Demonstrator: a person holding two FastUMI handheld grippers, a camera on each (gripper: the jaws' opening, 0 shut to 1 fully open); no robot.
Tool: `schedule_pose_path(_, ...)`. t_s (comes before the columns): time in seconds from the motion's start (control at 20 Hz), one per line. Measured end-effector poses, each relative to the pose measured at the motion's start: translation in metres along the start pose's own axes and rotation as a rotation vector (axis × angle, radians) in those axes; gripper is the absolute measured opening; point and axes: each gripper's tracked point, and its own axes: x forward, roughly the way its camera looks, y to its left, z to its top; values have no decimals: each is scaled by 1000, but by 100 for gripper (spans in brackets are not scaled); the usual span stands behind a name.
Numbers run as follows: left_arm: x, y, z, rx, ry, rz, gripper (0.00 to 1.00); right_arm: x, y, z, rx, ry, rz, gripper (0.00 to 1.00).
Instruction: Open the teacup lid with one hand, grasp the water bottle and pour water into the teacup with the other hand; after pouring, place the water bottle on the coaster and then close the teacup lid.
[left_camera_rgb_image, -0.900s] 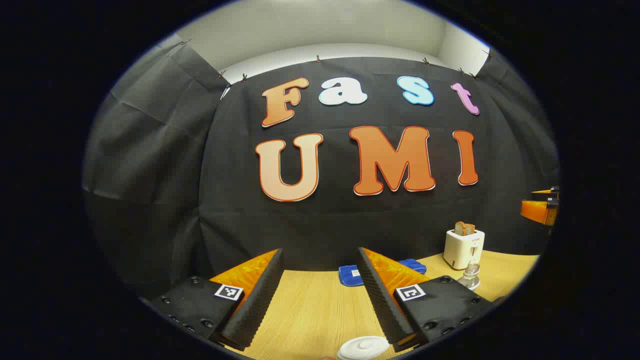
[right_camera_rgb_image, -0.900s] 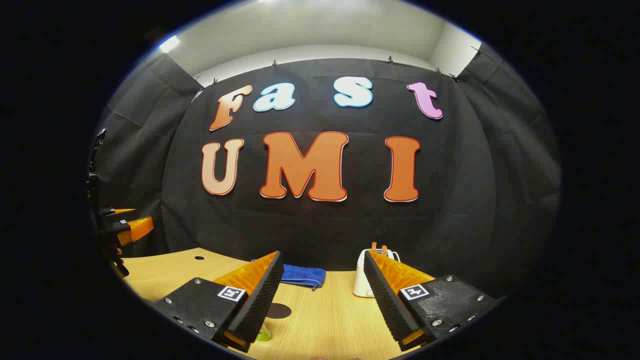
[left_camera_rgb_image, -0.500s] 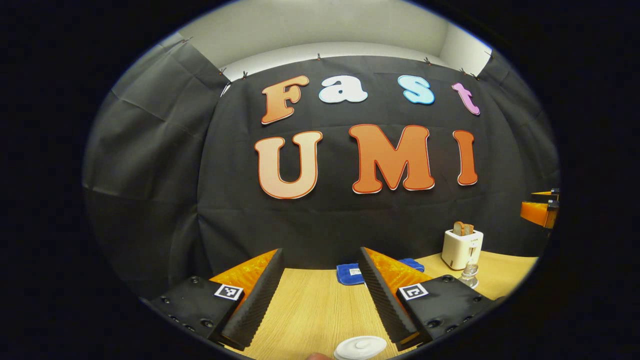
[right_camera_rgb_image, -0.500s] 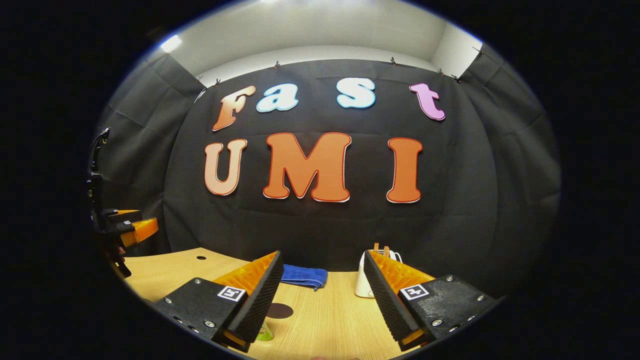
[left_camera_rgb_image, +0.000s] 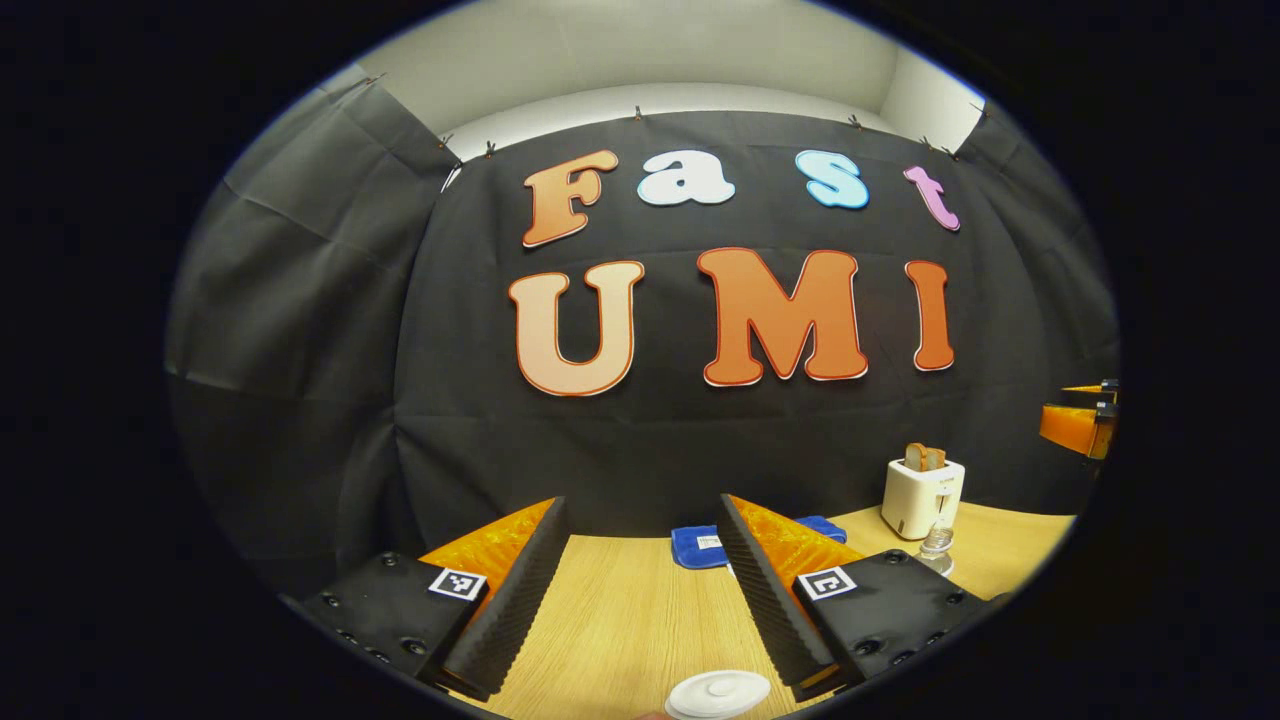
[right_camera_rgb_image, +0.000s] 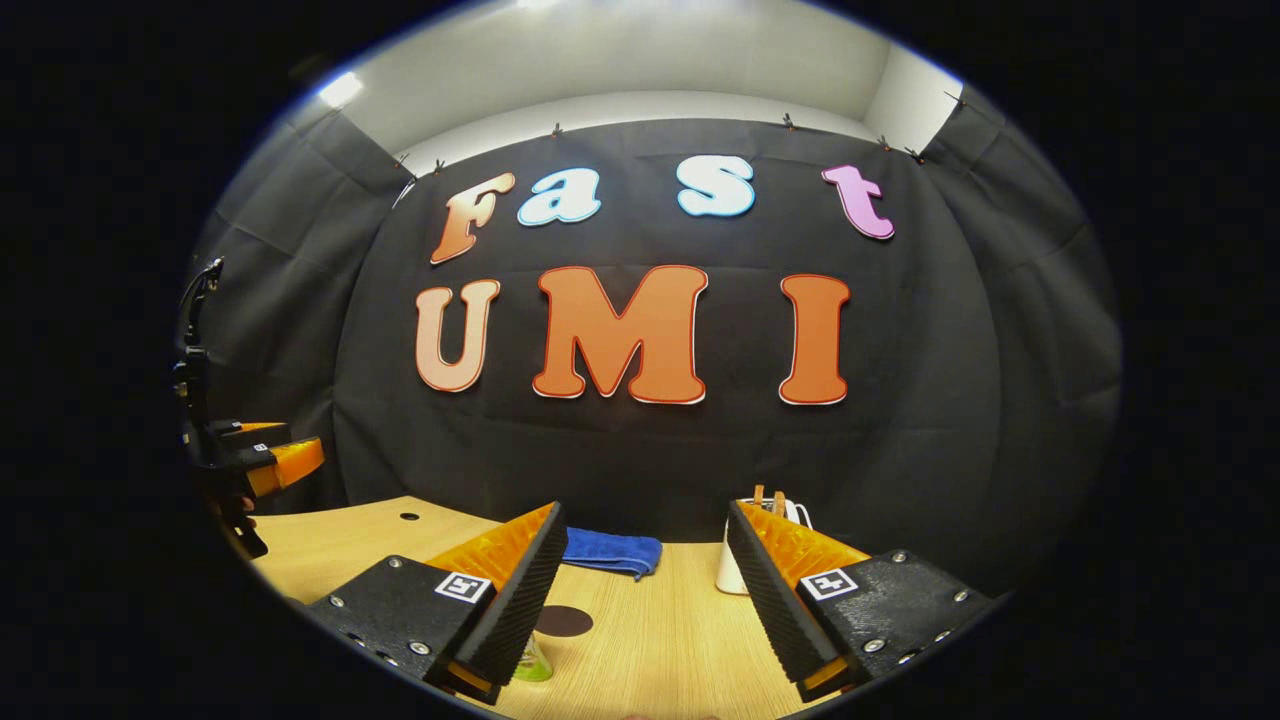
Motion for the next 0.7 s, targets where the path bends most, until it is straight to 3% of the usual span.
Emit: schedule_pose_path(0.7,-20,-38,-110,-25,203,-117,98,-6,41,-47,59,59,142,96)
